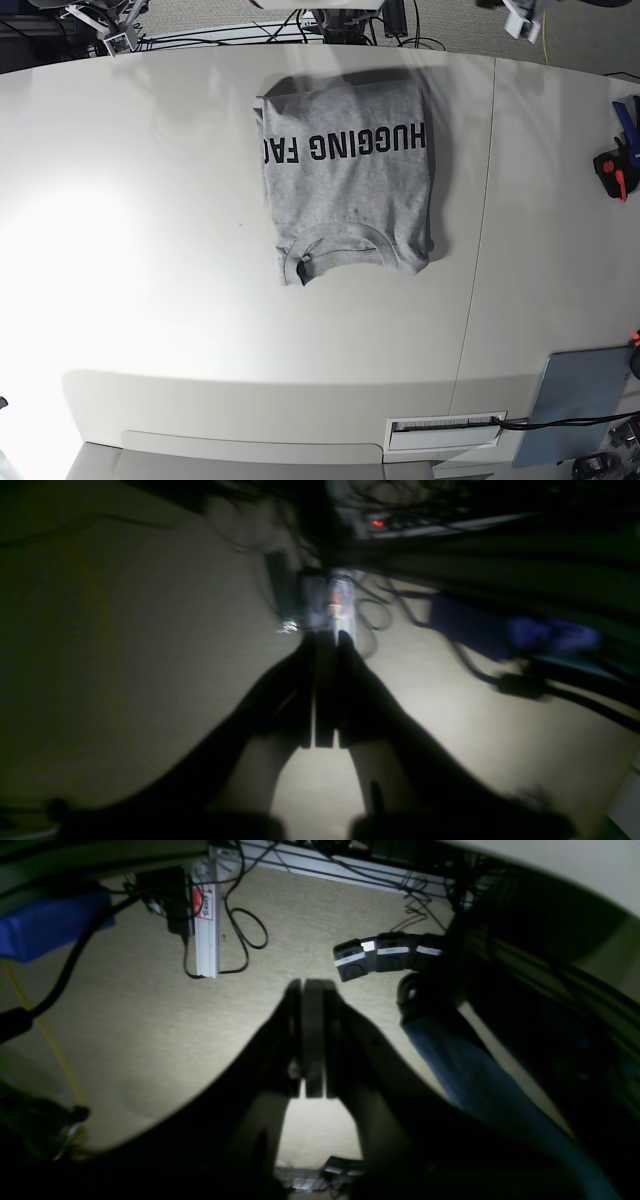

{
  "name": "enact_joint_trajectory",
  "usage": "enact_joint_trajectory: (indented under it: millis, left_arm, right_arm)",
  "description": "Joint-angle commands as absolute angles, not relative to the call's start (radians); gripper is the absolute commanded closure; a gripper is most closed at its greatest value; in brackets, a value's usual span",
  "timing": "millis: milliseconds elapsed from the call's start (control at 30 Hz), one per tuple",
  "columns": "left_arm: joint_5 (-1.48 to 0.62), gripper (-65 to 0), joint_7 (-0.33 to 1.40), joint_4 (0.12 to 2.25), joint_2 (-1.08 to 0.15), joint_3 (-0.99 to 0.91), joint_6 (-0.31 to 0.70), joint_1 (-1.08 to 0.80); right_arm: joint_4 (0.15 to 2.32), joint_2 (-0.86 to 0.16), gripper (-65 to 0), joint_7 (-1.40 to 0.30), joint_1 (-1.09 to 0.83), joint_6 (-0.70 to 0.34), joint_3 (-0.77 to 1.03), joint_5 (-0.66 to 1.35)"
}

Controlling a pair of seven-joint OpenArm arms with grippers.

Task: Fold the T-shirt properly

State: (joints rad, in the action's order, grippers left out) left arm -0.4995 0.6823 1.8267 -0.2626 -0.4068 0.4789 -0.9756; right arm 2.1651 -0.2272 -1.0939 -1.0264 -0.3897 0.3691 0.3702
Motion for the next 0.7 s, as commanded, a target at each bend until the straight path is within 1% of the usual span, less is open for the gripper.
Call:
enact_joint_trajectory:
  millis: [0,167,267,333,400,500,600,667]
  left_arm:
    - [-0.518,-0.2,0.679,1.802,-0.269,-0.406,0.502,-0.982]
    - [-0.504,-0.2,0.632,1.561,-0.27,-0.35,0.606,-0.893]
    - [-0.441,-0.2,0.551,1.377,-0.272,-0.306,0.654,-0.813]
    - [-0.402,-0.2,0.488,1.248,-0.279,-0.272,0.656,-0.757]
    - [-0.348,-0.2,0.386,1.114,-0.283,-0.245,0.655,-0.694]
    - [-0.283,-0.2,0.263,0.923,-0.282,-0.22,0.654,-0.593]
    - [-0.28,-0.2,0.242,0.77,-0.283,-0.215,0.652,-0.498]
    - [-0.28,-0.2,0.242,0.696,-0.282,-0.215,0.653,-0.444]
  right_arm:
    - [2.137,-0.233,0.0,-1.095,-1.036,-0.393,0.374,0.365]
    - [1.846,-0.233,0.0,-1.087,-0.935,-0.396,0.374,0.366]
    - [1.642,-0.233,0.0,-1.061,-0.842,-0.438,0.374,0.366]
    - [1.51,-0.233,0.0,-1.048,-0.778,-0.474,0.374,0.366]
    - [1.382,-0.237,0.0,-1.025,-0.716,-0.513,0.374,0.366]
    - [1.205,-0.256,0.0,-0.955,-0.627,-0.554,0.374,0.365]
    - [1.064,-0.269,0.0,-0.901,-0.551,-0.574,0.374,0.35]
    - [0.995,-0.269,0.0,-0.834,-0.514,-0.575,0.374,0.282]
